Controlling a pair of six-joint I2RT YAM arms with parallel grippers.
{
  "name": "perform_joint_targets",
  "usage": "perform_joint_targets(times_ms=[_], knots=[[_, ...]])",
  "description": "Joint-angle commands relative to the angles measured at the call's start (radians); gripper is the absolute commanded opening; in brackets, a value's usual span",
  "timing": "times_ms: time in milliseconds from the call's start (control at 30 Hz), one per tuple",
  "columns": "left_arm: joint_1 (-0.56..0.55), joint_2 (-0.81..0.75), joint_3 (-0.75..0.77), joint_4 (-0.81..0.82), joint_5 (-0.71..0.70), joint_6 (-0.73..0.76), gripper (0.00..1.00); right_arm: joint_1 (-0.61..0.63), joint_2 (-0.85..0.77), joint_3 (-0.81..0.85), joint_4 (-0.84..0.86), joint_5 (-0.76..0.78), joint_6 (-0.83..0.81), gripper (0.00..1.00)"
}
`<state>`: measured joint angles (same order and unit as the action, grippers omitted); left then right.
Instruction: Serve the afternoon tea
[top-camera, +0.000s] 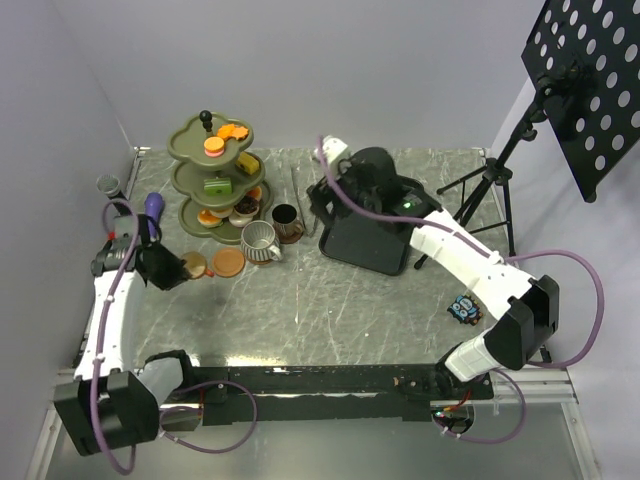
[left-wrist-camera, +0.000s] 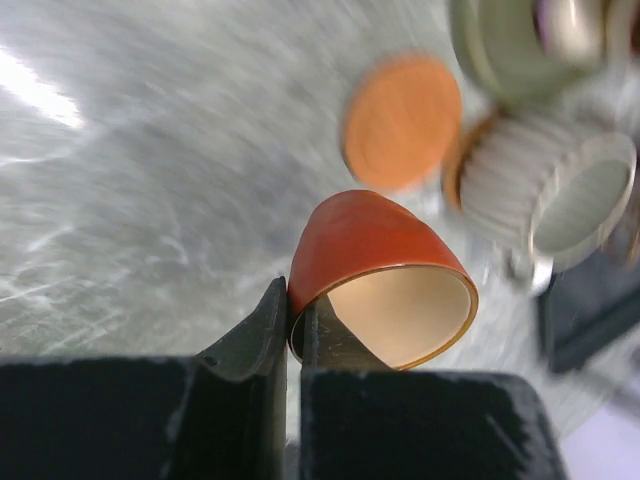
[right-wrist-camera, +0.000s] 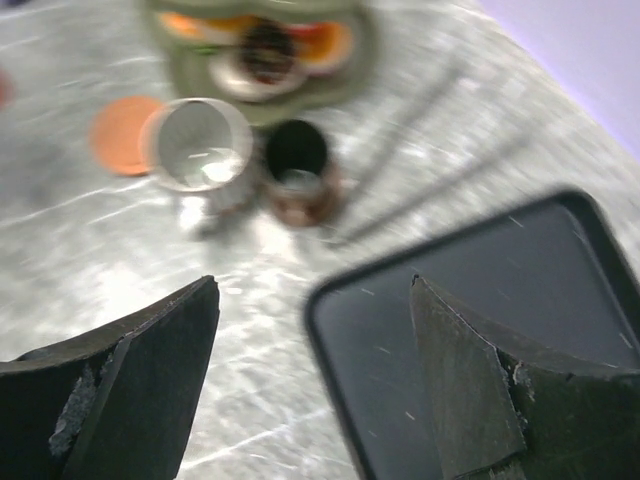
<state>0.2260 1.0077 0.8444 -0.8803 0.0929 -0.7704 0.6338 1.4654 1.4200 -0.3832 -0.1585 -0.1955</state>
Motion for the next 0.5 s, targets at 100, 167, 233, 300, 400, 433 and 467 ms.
perform_joint_targets(times_ms=[100,167,233,300,400,433,467], knots=[[-0.204,0.089,0.128,-0.104,0.194,0.088,0.01,0.211,-0.037,-0.061,0.072,-0.041,-0.077,0.82],[-0.264,0.11,0.153,-0.132,0.188,0.022,0.01,0.253,-0.017,-0.075,0.084,-0.015,-0.068,0.81],[-0.316,0.124,0.183,-0.155,0.156,-0.039,0.01,0.282,0.007,-0.079,0.089,-0.015,-0.058,0.8],[-0.336,0.138,0.2,-0.16,0.157,-0.073,0.01,0.312,0.033,-0.07,0.08,0.008,-0.056,0.79],[-0.37,0.166,0.222,-0.152,0.176,-0.116,0.01,0.352,0.078,-0.038,0.055,0.037,-0.053,0.76],[-0.385,0.178,0.234,-0.154,0.166,-0.13,0.01,0.36,0.091,-0.023,0.044,0.037,-0.044,0.76],[-0.401,0.186,0.242,-0.152,0.16,-0.15,0.01,0.365,0.105,-0.01,0.037,0.033,-0.032,0.75]])
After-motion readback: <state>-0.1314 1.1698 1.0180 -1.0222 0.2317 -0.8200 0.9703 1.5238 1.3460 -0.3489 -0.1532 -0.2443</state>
